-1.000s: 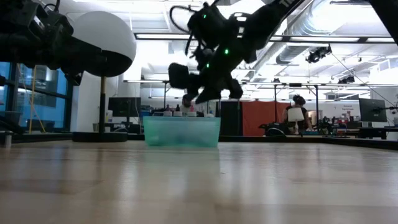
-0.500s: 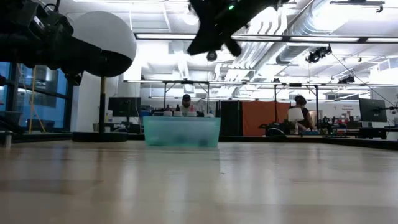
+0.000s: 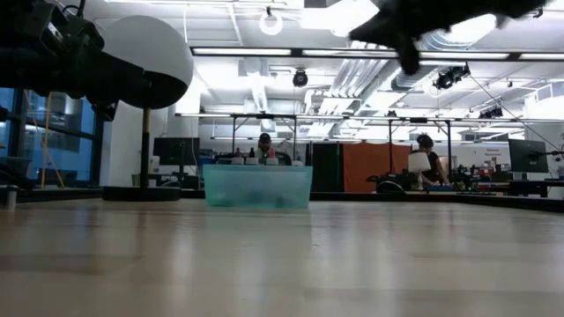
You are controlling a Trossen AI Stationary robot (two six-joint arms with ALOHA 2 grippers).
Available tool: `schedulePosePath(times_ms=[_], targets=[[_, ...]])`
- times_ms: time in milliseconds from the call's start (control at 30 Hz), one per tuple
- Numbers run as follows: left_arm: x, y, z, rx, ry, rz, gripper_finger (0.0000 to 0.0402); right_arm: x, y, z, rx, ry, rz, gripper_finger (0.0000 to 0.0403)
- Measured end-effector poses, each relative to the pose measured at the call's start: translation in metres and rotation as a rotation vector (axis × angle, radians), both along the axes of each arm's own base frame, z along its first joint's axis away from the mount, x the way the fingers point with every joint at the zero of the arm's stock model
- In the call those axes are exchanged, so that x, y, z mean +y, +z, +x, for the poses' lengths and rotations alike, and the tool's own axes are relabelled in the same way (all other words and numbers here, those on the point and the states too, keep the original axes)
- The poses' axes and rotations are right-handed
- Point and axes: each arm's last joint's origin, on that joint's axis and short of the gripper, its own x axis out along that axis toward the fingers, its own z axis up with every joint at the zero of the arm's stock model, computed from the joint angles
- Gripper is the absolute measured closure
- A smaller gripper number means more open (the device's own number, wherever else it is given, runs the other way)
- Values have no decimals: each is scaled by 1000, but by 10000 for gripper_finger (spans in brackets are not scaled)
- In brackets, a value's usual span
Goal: Pick & Place food coloring
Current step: Return to Home Position
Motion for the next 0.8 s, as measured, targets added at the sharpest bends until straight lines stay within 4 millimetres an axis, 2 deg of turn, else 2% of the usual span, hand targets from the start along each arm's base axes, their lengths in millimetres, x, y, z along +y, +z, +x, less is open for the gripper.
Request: schedulePosePath(times_ms=[200,367,567,800], targets=[[0,0,0,0,0,0,273,6,-28,-58,-272,1,1,402],[0,0,0,0,0,0,273,10,-43,-87,-455,41,-23,403],[0,0,0,0,0,0,273,19,-40,-102,-629,229,-63,403],[0,0,0,0,0,0,273,36,-38,-103,-646,306,-99,403]])
